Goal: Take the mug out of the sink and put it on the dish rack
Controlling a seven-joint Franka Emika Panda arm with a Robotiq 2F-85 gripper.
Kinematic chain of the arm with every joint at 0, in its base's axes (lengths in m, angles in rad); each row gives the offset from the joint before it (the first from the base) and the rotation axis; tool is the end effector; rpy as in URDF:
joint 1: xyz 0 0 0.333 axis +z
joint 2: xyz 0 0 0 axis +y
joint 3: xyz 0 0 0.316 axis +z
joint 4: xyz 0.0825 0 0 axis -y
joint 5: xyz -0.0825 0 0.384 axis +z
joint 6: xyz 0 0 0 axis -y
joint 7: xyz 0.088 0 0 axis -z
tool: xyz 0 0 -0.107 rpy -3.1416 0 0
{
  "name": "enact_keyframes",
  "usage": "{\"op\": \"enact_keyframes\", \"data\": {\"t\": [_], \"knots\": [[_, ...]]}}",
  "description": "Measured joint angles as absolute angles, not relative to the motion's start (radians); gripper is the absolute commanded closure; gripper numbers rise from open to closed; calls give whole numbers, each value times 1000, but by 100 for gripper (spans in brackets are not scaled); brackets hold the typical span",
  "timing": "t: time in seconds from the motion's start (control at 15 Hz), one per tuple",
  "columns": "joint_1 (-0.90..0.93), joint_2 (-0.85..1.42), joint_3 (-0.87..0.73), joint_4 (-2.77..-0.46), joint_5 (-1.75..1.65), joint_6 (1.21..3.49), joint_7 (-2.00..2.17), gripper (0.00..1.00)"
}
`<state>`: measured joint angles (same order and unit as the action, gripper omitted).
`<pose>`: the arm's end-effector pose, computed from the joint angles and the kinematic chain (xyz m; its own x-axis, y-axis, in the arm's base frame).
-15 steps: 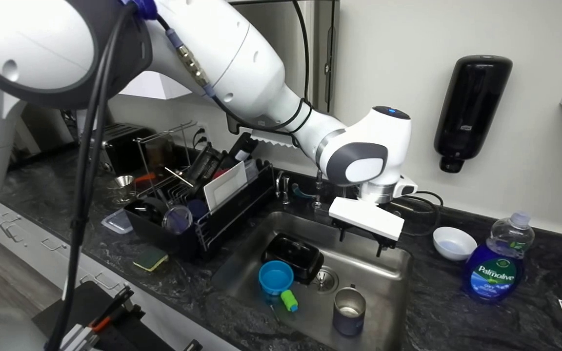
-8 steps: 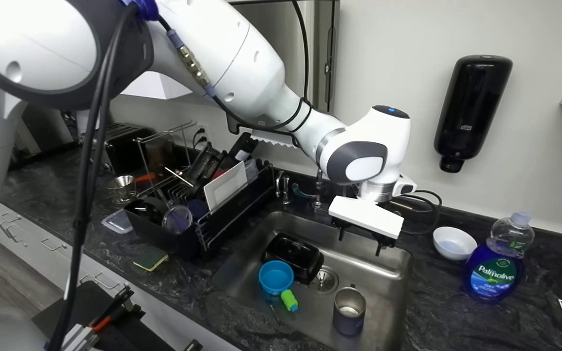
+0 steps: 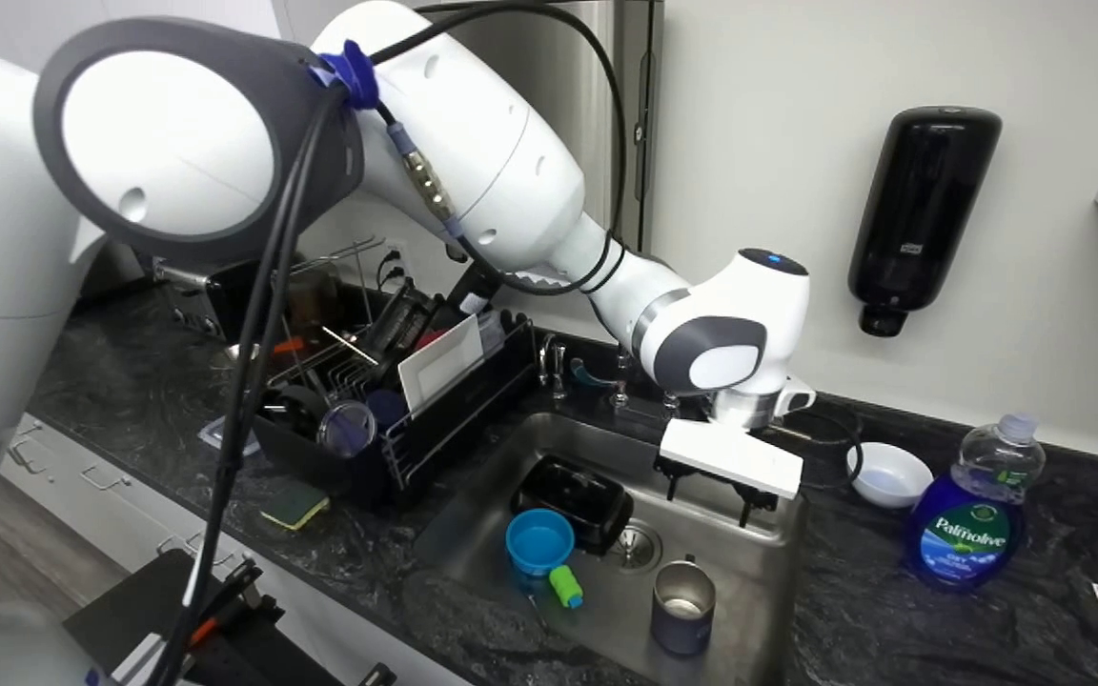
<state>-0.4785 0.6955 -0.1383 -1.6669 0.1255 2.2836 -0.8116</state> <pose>0.5573 -0.3800 0.1975 0.9892 0.1385 -0.0480 0.1361 -0.9894 -0.0511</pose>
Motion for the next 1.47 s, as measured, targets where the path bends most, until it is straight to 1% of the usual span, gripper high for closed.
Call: {"op": "enact_keyframes", "data": {"t": [0.4, 0.8, 1.47], "knots": [[-527, 808, -112, -1576, 125, 2282, -936, 0], [-558, 868, -92, -1509, 126, 2272, -1044, 0], [-568, 968, -85, -1428, 125, 2269, -1086, 0]]}}
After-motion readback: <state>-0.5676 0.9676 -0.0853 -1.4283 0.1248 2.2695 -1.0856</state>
